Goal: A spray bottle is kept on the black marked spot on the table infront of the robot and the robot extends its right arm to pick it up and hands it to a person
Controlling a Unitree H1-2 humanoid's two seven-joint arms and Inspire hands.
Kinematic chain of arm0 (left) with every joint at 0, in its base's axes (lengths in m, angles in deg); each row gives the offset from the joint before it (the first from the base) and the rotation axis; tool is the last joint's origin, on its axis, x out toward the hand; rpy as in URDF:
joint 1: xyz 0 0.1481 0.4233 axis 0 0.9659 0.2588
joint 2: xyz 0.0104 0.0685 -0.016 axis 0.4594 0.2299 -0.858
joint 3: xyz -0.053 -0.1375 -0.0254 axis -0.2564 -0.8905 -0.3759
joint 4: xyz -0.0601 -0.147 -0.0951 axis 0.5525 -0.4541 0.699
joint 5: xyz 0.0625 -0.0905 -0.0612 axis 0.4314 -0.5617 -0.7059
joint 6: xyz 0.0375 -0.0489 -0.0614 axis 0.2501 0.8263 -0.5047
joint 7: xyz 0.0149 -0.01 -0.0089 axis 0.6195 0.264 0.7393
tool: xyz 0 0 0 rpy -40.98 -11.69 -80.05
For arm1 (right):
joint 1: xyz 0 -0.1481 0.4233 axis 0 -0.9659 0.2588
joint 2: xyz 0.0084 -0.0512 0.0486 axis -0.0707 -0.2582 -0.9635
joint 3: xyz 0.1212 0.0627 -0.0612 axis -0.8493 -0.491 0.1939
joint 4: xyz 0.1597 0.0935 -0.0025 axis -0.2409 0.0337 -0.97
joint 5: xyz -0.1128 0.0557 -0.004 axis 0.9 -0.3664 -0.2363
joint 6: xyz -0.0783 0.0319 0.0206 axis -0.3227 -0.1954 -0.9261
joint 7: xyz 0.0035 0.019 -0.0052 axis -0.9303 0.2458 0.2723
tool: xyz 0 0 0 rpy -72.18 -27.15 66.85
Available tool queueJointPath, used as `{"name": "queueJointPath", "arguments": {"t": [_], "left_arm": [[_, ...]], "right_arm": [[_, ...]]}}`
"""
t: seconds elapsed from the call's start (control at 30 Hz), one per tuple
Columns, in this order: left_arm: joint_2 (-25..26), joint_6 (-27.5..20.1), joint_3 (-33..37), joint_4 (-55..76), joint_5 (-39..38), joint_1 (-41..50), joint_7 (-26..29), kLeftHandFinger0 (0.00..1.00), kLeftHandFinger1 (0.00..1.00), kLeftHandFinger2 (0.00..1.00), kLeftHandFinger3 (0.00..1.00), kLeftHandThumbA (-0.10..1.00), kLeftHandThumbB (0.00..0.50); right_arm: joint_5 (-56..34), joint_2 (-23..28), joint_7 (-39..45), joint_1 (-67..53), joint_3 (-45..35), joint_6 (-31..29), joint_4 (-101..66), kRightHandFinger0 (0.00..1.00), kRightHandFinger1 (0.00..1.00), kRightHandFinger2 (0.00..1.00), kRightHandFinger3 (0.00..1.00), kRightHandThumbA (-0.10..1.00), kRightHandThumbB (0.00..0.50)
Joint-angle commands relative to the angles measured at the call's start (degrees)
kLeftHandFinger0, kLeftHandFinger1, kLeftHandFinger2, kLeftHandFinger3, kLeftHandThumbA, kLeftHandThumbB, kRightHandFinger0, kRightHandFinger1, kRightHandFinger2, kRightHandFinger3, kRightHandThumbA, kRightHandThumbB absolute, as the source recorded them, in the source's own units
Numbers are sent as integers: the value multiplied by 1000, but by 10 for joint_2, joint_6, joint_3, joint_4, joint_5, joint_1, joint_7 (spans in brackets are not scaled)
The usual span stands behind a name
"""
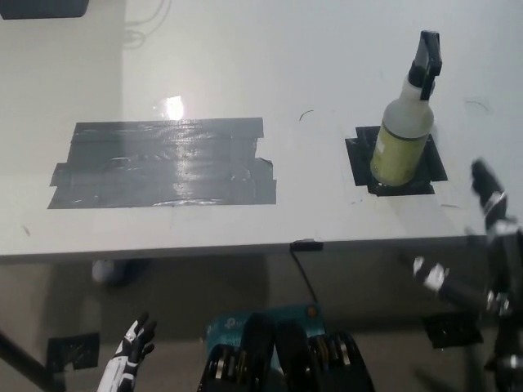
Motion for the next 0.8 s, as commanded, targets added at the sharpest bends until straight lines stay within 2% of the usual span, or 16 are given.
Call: {"name": "queueJointPath", "arguments": {"t": [0.0, 0.1, 0.17, 0.27, 0.37, 0.7, 0.77], "left_arm": [[7, -22, -2, 15, 4, -3, -1, 1000, 1000, 1000, 1000, 1000, 348], [7, -25, -1, 12, 6, -5, -1, 1000, 1000, 1000, 1000, 1000, 350], [8, -22, -1, 13, 8, -5, -1, 1000, 1000, 1000, 1000, 1000, 356], [8, -25, 0, 13, 6, -2, -3, 1000, 1000, 1000, 1000, 1000, 346], [9, -22, 0, 14, 8, -5, -4, 1000, 1000, 1000, 1000, 1000, 344], [12, -24, 3, 10, 20, -10, -2, 1000, 1000, 1000, 1000, 1000, 343], [12, -24, 3, 10, 18, -9, -3, 1000, 1000, 1000, 1000, 1000, 355]], "right_arm": [[-3, 10, -6, 76, -20, 60, 29, 1000, 1000, 1000, 1000, 1000, 366], [4, 7, -10, 113, -27, 102, 61, 1000, 1000, 1000, 1000, 1000, 389], [0, 6, -10, 132, -30, 119, 79, 1000, 1000, 1000, 1000, 1000, 369], [6, 10, -16, 170, -31, 122, 140, 1000, 1000, 1000, 1000, 1000, 350], [15, 16, -23, 209, -27, 110, 201, 1000, 1000, 1000, 1000, 1000, 382], [9, 24, -37, 331, -18, 91, 404, 1000, 1000, 1000, 1000, 1000, 383], [13, 21, -45, 349, -18, 98, 429, 1000, 1000, 1000, 1000, 1000, 377]]}}
